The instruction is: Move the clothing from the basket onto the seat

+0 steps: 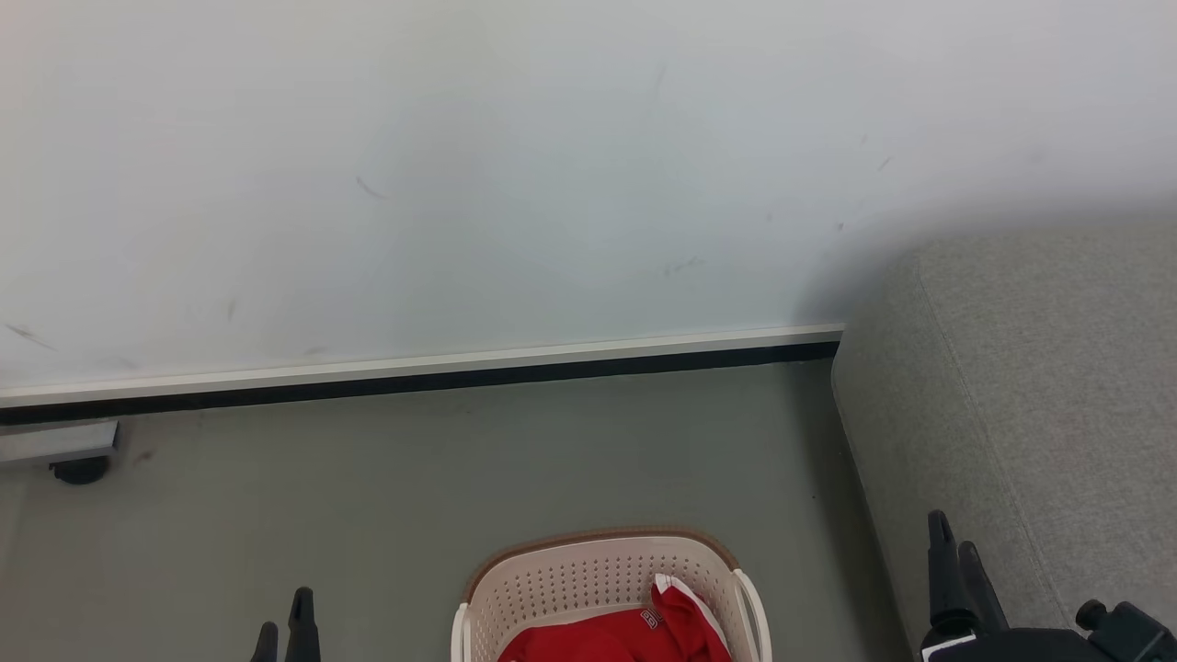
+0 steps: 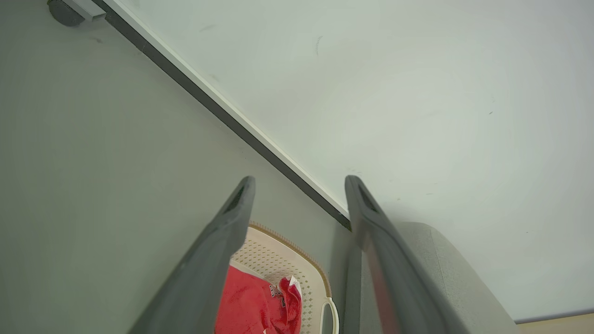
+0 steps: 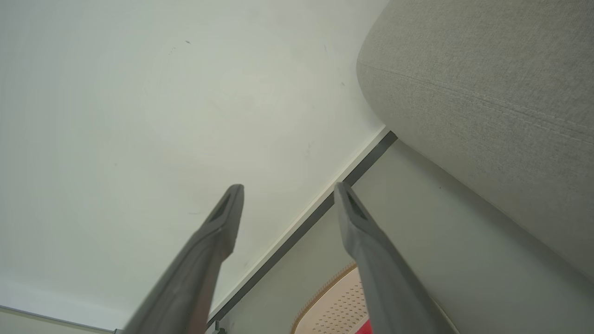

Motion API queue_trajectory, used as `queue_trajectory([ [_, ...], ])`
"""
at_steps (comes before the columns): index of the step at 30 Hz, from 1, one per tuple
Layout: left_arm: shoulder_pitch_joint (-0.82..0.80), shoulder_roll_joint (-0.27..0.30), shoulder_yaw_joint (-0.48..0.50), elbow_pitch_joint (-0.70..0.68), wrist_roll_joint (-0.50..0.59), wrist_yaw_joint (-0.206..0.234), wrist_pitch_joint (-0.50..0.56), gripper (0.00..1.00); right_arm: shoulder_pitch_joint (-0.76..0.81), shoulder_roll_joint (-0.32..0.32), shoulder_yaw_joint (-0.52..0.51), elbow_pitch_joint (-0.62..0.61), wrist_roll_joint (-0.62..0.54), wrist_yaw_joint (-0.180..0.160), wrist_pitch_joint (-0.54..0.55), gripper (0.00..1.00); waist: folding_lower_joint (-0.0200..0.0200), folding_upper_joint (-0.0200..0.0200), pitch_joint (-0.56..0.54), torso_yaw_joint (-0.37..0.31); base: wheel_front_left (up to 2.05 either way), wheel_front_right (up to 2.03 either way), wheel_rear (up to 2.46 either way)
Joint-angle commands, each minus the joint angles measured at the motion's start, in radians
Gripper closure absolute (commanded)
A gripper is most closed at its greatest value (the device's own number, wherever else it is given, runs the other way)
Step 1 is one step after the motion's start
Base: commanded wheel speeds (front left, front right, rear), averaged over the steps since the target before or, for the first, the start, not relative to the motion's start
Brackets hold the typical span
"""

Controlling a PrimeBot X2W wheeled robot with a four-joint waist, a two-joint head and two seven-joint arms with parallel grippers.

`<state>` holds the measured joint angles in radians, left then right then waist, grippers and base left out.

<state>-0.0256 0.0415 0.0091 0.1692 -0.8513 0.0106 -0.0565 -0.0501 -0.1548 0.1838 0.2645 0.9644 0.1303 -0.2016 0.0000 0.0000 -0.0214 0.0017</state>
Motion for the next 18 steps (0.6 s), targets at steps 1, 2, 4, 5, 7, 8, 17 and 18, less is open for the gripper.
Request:
queue_trajectory([
  [1,-0.019,0.009,-0.005,-0.005,0.027,0.001,-0.010,0.00,-0.005,0.001,-0.005,-0.012,-0.026,0.000,0.003,0.00,0.0000,0.0000,0.000,0.000,0.00,0.00,0.00],
  [2,-0.021,0.009,-0.007,-0.003,0.043,0.004,-0.013,0.00,-0.004,0.003,-0.008,-0.015,-0.046,0.000,0.007,0.00,0.0000,0.0000,0.000,0.000,0.00,0.00,0.00],
  [4,-0.023,0.009,-0.011,-0.001,0.075,0.009,-0.021,0.00,-0.001,0.006,-0.016,-0.021,-0.080,0.000,0.012,0.00,0.0000,0.0000,-0.001,0.000,0.00,0.00,0.00],
  [5,-0.025,0.009,-0.011,-0.003,0.090,0.014,-0.024,0.00,0.001,0.008,-0.020,-0.026,-0.090,0.000,0.011,0.00,0.0000,0.0000,-0.001,0.000,0.00,0.00,0.00],
  [7,-0.025,0.009,-0.011,-0.007,0.107,0.027,-0.032,0.00,0.003,0.012,-0.026,-0.034,-0.118,0.000,0.013,0.00,0.0000,0.0000,-0.002,0.000,0.00,0.00,0.00],
  [8,-0.025,0.009,-0.014,-0.007,0.121,0.032,-0.036,0.00,0.004,0.014,-0.028,-0.038,-0.131,0.000,0.014,0.00,0.0000,0.0000,-0.002,0.000,0.00,0.00,0.00],
  [17,-0.025,0.010,-0.045,0.005,0.246,0.044,-0.064,0.00,0.012,0.029,-0.040,-0.052,-0.271,0.000,0.036,0.00,0.0000,0.0000,-0.005,0.001,0.00,0.00,0.00],
  [18,-0.025,0.012,-0.049,0.006,0.266,0.045,-0.066,0.00,0.012,0.031,-0.041,-0.053,-0.289,0.000,0.039,0.00,0.0000,0.0000,-0.006,0.001,0.00,0.00,0.00],
])
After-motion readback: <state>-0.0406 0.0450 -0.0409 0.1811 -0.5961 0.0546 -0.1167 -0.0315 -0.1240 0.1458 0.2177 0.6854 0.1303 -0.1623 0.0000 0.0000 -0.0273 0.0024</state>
